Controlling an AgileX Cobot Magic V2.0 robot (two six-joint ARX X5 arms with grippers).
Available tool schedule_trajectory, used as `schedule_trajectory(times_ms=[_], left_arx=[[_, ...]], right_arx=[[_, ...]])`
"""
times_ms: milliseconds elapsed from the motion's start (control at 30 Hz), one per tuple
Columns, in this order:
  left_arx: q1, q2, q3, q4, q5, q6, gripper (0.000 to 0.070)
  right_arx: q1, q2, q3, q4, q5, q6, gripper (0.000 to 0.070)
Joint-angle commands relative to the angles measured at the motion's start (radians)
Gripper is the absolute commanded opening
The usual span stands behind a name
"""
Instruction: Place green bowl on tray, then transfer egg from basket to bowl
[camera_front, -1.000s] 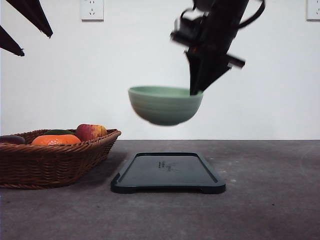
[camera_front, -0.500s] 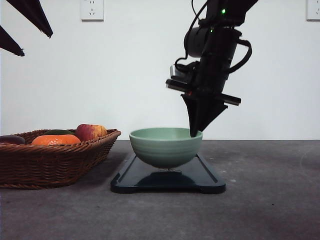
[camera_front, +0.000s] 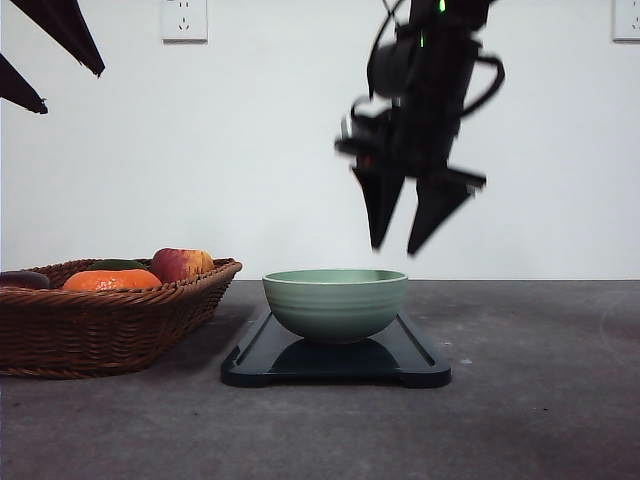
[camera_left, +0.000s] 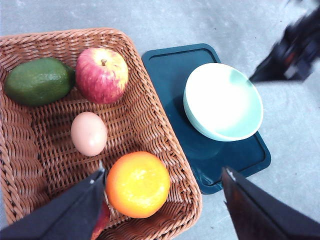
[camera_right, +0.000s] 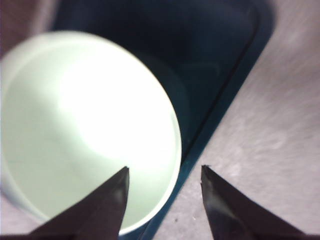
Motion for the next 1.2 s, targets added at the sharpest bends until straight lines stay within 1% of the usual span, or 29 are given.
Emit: schedule_trajectory(times_ms=[0,100,167,533,667,900,1067,1167], left_arx=[[-0.002,0.01,0.024,0.003,0.007,0.0,0.0471],[-0.002,0.01,0.024,-0.019,0.007,0.005,0.0471],[-0.002,0.01,0.024,-0.037,0.007,0.008,0.0471],[-0.002,0.01,0.024,-0.044,0.005,0.008,0.0471],[-0.002,0.01,0.024,-0.043,0.005,0.008,0.0471],[-0.002,0.01,0.024,-0.039,0.005,0.008,0.0471],[-0.002,0.01,0.024,-0.039,0.003,0.008,0.0471],[-0.002,0.01,0.024,-0.039,-0.009,0.007,0.0472]], right_arx=[[0.011,-0.009,0.019,-0.001,0.003,0.0,0.0283],[0.02,-0.066,-0.045,0.071,0.028,0.0,0.0282],[0.024,-0.119,-0.124,0.146,0.031,0.0,0.0282],[0.032,-0.463,-0.646,0.586,0.008,0.001,0.0281],[0.032,-0.607,-0.834,0.713,-0.001,0.001,0.028],[0.032,-0.83,-1.089,0.824,-0.002,0.001,0.028],[0.032,-0.971,-1.225,0.833,-0.001,0.003,0.028],[0.032,-1.031,-1.276,0.832,0.001,0.009,0.028]])
